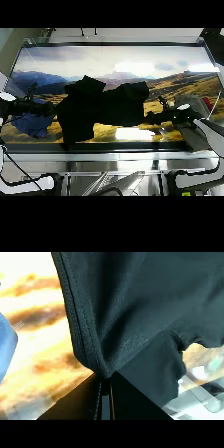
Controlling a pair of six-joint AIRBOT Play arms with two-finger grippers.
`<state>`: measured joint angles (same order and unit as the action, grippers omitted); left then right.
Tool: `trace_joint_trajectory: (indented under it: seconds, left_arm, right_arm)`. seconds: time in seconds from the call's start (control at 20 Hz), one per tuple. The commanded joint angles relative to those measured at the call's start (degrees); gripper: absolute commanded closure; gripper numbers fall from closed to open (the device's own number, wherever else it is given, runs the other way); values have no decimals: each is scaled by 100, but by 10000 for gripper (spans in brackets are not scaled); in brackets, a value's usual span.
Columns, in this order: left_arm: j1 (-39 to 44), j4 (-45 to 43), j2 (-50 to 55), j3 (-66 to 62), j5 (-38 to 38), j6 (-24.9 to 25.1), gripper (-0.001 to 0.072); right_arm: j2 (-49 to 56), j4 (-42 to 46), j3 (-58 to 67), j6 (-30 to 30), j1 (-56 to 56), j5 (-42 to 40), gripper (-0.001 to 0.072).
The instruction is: Fold the shirts.
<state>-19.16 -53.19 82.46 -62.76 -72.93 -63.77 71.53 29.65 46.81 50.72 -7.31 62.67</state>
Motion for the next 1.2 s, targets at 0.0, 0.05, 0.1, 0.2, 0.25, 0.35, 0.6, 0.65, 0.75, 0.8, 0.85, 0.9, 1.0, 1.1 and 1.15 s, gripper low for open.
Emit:
trace_joint_trajectory:
  seconds: [0.0,0.05,0.1,0.2,0.25,0.35,0.6,0.65,0.75,0.8,0.85,0.9,1.0,1.1,1.15]
  left_arm:
    - [-20,553,-380,-35,-11,184,690]
    - [-48,826,-658,-138,-55,243,690]
    - [-57,1023,-940,-315,-105,245,690]
    - [-166,1449,-1650,-866,-153,245,690]
    - [-273,1799,-2020,-1224,-146,243,690]
    - [-632,2498,-2660,-1982,-151,212,690]
    - [-1233,2865,-3668,-3648,-374,105,690]
    - [-1139,2778,-3722,-3853,-437,66,690]
    - [-743,2011,-3711,-4144,-562,-181,689]
    - [-470,1510,-3665,-4164,-640,-332,690]
    - [-173,1056,-3593,-4122,-748,-463,690]
    - [131,704,-3528,-3956,-802,-529,689]
    - [804,245,-3307,-3279,-673,-533,690]
    - [1261,-203,-2918,-2643,-177,-535,690]
    - [1373,-402,-2643,-2448,103,-564,690]
  right_arm:
    - [-284,-490,354,-249,-9,678,692]
    - [-562,-487,592,-203,-81,938,692]
    - [-894,-485,855,-92,-214,1143,693]
    - [-1742,-483,1563,153,-636,1355,692]
    - [-2194,-483,2002,229,-935,1421,693]
    - [-2868,-485,2896,376,-1523,1502,693]
    - [-3821,-426,5082,455,-2448,1646,693]
    - [-3893,-271,5440,461,-2452,1692,693]
    - [-3899,-291,5635,463,-2450,1899,693]
    - [-3840,-295,5545,463,-2450,2033,693]
    - [-3748,-411,5366,457,-2450,2111,693]
    - [-3617,-726,5073,310,-2448,2194,693]
    - [-3377,-1362,4301,-136,-2439,2277,693]
    - [-3036,-1224,3626,-431,-2286,2140,693]
    - [-2761,-935,3399,-466,-2181,2020,693]
